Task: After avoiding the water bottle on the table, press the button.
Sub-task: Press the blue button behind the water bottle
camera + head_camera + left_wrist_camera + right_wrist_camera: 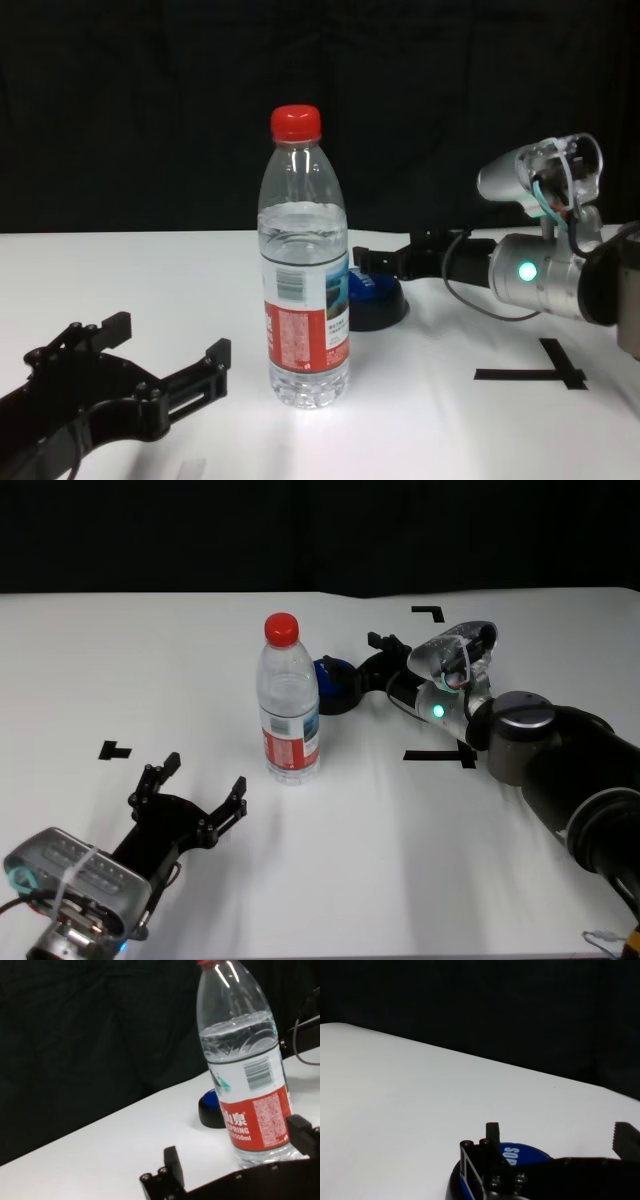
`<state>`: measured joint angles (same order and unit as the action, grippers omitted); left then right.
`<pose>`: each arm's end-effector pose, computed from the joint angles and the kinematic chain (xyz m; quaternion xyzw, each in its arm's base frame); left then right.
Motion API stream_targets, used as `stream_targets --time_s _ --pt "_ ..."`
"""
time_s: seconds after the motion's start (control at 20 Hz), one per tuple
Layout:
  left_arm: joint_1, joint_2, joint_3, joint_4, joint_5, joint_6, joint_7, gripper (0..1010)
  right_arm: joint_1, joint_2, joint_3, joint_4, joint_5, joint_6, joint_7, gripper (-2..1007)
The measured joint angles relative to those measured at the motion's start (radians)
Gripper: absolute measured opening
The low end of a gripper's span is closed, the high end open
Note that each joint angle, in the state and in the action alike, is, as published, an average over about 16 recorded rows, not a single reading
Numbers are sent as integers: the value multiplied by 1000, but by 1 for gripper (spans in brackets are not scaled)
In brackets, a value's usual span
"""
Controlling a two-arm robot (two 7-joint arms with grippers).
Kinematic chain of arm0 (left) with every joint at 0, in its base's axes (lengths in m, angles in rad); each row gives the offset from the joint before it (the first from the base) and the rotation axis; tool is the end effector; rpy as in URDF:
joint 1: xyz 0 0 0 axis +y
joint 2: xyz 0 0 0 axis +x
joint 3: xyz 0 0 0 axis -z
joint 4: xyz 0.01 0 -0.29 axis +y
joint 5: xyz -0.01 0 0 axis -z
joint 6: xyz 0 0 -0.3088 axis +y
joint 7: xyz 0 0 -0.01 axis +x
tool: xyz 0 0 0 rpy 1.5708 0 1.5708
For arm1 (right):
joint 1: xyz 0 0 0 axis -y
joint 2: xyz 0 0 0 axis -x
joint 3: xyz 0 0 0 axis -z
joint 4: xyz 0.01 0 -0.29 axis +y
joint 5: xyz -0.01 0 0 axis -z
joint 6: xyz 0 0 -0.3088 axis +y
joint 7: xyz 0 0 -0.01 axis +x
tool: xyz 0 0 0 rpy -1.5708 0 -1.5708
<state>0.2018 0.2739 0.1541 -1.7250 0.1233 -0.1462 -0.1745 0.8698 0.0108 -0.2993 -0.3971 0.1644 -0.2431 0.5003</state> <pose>0.2649 0.0191 -0.3133 0.1046 -0.1448 0.5409 0.8219 0.5264 0.0305 -0.2864 -0.0538 0.0093 -0.4513 0.8907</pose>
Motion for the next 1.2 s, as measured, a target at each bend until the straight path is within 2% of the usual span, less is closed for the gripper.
stream_targets --time_s 0.8,1.2 --pt "0 0 0 0 0 0 0 1003 3 -11 23 25 -45 -14 -65 1003" --pt "0 0 0 0 0 0 0 1003 19 -19 34 65 -69 -33 -81 1003"
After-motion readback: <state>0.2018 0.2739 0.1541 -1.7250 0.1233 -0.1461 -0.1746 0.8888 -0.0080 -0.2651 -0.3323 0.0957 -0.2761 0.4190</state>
